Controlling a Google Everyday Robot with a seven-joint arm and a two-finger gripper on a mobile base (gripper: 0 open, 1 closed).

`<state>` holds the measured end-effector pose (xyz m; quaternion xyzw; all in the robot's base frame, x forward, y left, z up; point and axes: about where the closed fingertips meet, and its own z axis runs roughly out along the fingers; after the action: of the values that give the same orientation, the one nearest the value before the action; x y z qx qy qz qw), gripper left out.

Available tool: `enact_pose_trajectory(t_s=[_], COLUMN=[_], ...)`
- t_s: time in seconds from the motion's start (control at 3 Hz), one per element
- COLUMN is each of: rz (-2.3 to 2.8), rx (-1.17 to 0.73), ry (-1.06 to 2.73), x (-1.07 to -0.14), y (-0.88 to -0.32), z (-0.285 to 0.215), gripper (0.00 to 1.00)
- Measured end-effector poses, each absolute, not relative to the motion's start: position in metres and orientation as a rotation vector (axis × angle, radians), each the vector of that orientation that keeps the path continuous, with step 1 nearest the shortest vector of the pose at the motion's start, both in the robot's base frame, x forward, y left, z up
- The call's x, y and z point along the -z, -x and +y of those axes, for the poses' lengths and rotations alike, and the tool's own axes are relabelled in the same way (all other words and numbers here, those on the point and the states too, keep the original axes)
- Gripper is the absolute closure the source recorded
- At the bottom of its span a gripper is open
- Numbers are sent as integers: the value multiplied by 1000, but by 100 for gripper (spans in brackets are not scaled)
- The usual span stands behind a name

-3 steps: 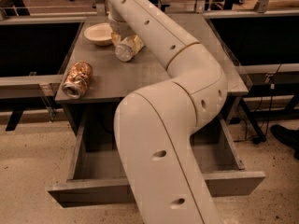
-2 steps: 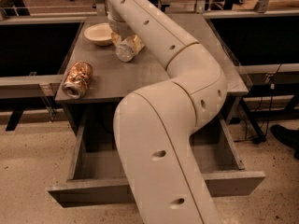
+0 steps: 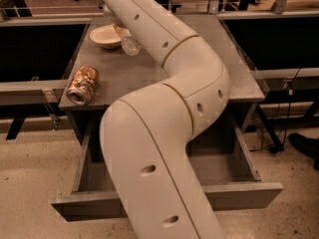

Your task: Place blue plastic bottle into top drawer

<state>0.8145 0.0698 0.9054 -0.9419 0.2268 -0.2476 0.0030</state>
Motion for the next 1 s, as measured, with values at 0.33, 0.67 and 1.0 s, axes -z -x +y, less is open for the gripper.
enact_pose_trajectory(t_s=[0.33, 0.67, 1.0], rz=[696, 694, 643], rx=[913, 915, 893], ry=[2887, 2885, 2854], x=[-958, -958, -955], y=[-810, -811, -814], z=[88, 89, 95], gripper=[100, 100, 100])
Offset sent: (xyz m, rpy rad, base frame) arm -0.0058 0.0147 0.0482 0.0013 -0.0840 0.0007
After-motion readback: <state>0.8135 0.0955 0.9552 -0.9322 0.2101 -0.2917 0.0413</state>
